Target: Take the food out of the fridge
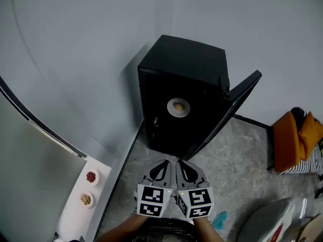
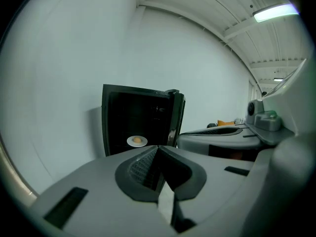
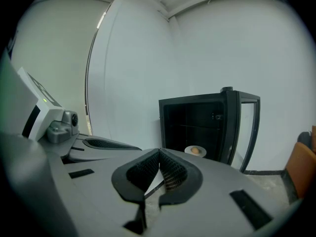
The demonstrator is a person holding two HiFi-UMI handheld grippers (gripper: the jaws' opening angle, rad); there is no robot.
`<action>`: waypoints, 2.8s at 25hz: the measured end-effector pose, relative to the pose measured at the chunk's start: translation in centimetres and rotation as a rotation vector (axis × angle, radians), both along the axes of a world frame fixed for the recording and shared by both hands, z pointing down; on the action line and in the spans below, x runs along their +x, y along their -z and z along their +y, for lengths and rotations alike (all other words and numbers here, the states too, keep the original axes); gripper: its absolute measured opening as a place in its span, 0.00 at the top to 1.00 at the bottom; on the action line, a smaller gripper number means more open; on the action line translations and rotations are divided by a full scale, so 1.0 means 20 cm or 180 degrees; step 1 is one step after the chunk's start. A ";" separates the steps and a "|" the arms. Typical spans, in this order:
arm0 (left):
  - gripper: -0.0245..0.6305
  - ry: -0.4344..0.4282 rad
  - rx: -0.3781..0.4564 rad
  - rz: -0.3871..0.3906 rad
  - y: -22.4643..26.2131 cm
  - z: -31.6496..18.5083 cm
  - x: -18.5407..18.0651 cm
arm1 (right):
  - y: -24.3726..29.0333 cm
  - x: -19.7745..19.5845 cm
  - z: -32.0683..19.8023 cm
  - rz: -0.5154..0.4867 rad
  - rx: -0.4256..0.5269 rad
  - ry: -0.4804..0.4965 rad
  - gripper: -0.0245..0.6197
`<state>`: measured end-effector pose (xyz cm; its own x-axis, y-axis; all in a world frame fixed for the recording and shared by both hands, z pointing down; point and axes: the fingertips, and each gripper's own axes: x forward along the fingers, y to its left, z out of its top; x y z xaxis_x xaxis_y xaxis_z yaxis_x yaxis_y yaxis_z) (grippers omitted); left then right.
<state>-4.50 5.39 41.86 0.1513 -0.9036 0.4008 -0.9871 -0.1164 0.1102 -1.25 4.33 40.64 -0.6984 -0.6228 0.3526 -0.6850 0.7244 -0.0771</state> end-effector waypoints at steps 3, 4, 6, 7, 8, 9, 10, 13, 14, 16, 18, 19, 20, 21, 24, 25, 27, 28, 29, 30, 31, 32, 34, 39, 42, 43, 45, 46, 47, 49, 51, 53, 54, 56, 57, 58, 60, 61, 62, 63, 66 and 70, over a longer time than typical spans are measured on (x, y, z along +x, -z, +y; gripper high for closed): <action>0.94 -0.0048 0.0015 0.0011 0.01 -0.06 -0.08 | 0.01 -0.08 -0.05 0.0006 0.0012 -0.0054 0.93; 0.94 -0.0057 0.0020 0.0015 0.01 -0.07 -0.11 | 0.02 -0.10 -0.07 0.0009 0.0018 -0.0074 0.93; 0.94 -0.0072 0.0026 0.0024 0.02 -0.11 -0.15 | 0.02 -0.14 -0.10 0.0019 0.0033 -0.0106 0.93; 0.94 -0.0082 0.0025 0.0030 0.01 -0.12 -0.17 | 0.02 -0.15 -0.11 0.0025 0.0039 -0.0119 0.93; 0.94 -0.0095 0.0021 0.0037 0.01 -0.14 -0.18 | 0.02 -0.16 -0.13 0.0030 0.0041 -0.0133 0.93; 0.94 -0.0113 0.0013 0.0042 0.00 -0.15 -0.18 | 0.01 -0.16 -0.14 0.0034 0.0039 -0.0149 0.93; 0.94 -0.0133 0.0005 0.0045 0.00 -0.17 -0.18 | 0.01 -0.16 -0.16 0.0038 0.0035 -0.0168 0.93; 0.94 -0.0194 -0.0013 0.0048 -0.02 -0.22 -0.17 | -0.01 -0.15 -0.20 0.0041 0.0019 -0.0235 0.93; 0.94 -0.0210 -0.0019 0.0046 -0.03 -0.24 -0.16 | -0.02 -0.14 -0.22 0.0042 0.0014 -0.0256 0.93; 0.94 -0.0229 -0.0030 0.0042 -0.03 -0.28 -0.15 | -0.02 -0.12 -0.25 0.0043 0.0002 -0.0281 0.93; 0.94 -0.0239 -0.0045 0.0045 -0.04 -0.32 -0.13 | -0.03 -0.10 -0.30 0.0038 -0.0009 -0.0294 0.93; 0.94 -0.0244 -0.0051 0.0045 -0.04 -0.35 -0.12 | -0.03 -0.10 -0.32 0.0034 -0.0013 -0.0300 0.93; 0.94 -0.0248 -0.0057 0.0042 -0.04 -0.37 -0.12 | -0.04 -0.09 -0.35 0.0027 -0.0018 -0.0304 0.93; 0.94 -0.0251 -0.0061 0.0037 -0.04 -0.40 -0.11 | -0.04 -0.08 -0.37 0.0019 -0.0023 -0.0308 0.93; 0.94 -0.0244 -0.0069 0.0016 -0.05 -0.47 -0.09 | -0.04 -0.06 -0.46 -0.0010 -0.0036 -0.0306 0.93; 0.94 -0.0236 -0.0074 0.0012 -0.05 -0.50 -0.08 | -0.04 -0.05 -0.49 -0.0017 -0.0039 -0.0299 0.93; 0.94 -0.0214 -0.0091 0.0015 -0.05 -0.56 -0.06 | -0.04 -0.04 -0.55 -0.0021 -0.0043 -0.0281 0.93; 0.94 -0.0201 -0.0103 0.0022 -0.06 -0.59 -0.06 | -0.05 -0.03 -0.58 -0.0022 -0.0048 -0.0271 0.93; 0.94 -0.0188 -0.0116 0.0030 -0.07 -0.62 -0.05 | -0.05 -0.03 -0.61 -0.0025 -0.0055 -0.0260 0.93; 0.94 -0.0175 -0.0126 0.0042 -0.08 -0.65 -0.05 | -0.06 -0.02 -0.64 -0.0027 -0.0061 -0.0248 0.93; 0.94 -0.0161 -0.0131 0.0061 -0.09 -0.68 -0.04 | -0.06 -0.02 -0.66 -0.0029 -0.0066 -0.0236 0.93; 0.94 -0.0148 -0.0126 0.0087 -0.10 -0.71 -0.04 | -0.06 -0.01 -0.69 -0.0031 -0.0070 -0.0225 0.93; 0.94 -0.0130 -0.0092 0.0157 -0.12 -0.77 -0.02 | -0.07 0.01 -0.74 -0.0029 -0.0077 -0.0201 0.93; 0.94 -0.0029 -0.0062 0.0640 -0.22 -0.92 0.02 | -0.08 0.03 -0.86 -0.0002 -0.0087 -0.0083 0.93; 0.94 0.0061 -0.0034 0.1079 -0.27 -0.98 0.03 | -0.08 0.04 -0.89 0.0007 -0.0078 0.0015 0.93; 0.94 0.0091 -0.0029 0.1231 -0.29 -1.00 0.03 | -0.08 0.05 -0.90 0.0010 -0.0073 0.0050 0.93; 0.94 0.0138 -0.0019 0.1539 -0.33 -1.03 0.04 | -0.07 0.05 -0.92 0.0012 -0.0059 0.0112 0.93; 0.94 0.0158 -0.0011 0.1679 -0.34 -1.05 0.04 | -0.07 0.05 -0.94 0.0013 -0.0053 0.0138 0.93; 0.94 0.0181 -0.0001 0.1809 -0.36 -1.07 0.04 | -0.07 0.05 -0.95 0.0018 -0.0051 0.0161 0.93; 0.94 0.0228 0.0021 0.2093 -0.39 -1.11 0.03 | -0.07 0.04 -0.98 0.0043 -0.0049 0.0207 0.93; 0.94 0.0237 0.0042 0.2385 -0.42 -1.14 0.01 | -0.07 0.02 -1.00 0.0070 -0.0043 0.0233 0.93; 0.94 0.0183 0.0065 0.2606 -0.46 -1.18 -0.01 | -0.08 0.00 -1.03 0.0068 -0.0045 0.0213 0.93; 0.94 0.0154 0.0075 0.2710 -0.48 -1.20 -0.02 | -0.08 -0.01 -1.04 0.0063 -0.0047 0.0192 0.93; 0.94 0.0140 0.0097 0.2961 -0.52 -1.24 -0.05 | -0.08 -0.04 -1.07 0.0069 -0.0043 0.0144 0.93; 0.94 0.0153 0.0106 0.3098 -0.55 -1.26 -0.08 | -0.08 -0.05 -1.09 0.0082 -0.0040 0.0113 0.93; 0.94 0.0168 0.0108 0.3219 -0.57 -1.29 -0.11 | -0.09 -0.07 -1.11 0.0101 -0.0040 0.0076 0.93; 0.94 0.0183 0.0084 0.3364 -0.62 -1.33 -0.16 | -0.10 -0.10 -1.14 0.0141 -0.0054 -0.0010 0.93; 0.94 0.0185 0.0057 0.3404 -0.65 -1.35 -0.19 | -0.10 -0.11 -1.15 0.0168 -0.0057 -0.0050 0.93; 0.94 0.0188 0.0022 0.3434 -0.67 -1.37 -0.21 | -0.10 -0.12 -1.17 0.0199 -0.0050 -0.0090 0.93; 0.94 0.0194 -0.0020 0.3448 -0.70 -1.39 -0.24 | -0.10 -0.14 -1.18 0.0229 -0.0038 -0.0136 0.93; 0.94 0.0209 -0.0182 0.3346 -0.78 -1.43 -0.35 | -0.08 -0.20 -1.22 0.0277 -0.0018 -0.0291 0.93; 0.94 0.0142 -0.0297 0.3335 -0.86 -1.48 -0.42 | -0.06 -0.27 -1.25 0.0304 -0.0019 -0.0444 0.93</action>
<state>-12.93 -24.30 58.97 0.4298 -0.8892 0.1572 -0.3962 -0.0293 0.9177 -6.69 -20.76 41.84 -0.5684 -0.7092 0.4171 -0.7834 0.6215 -0.0109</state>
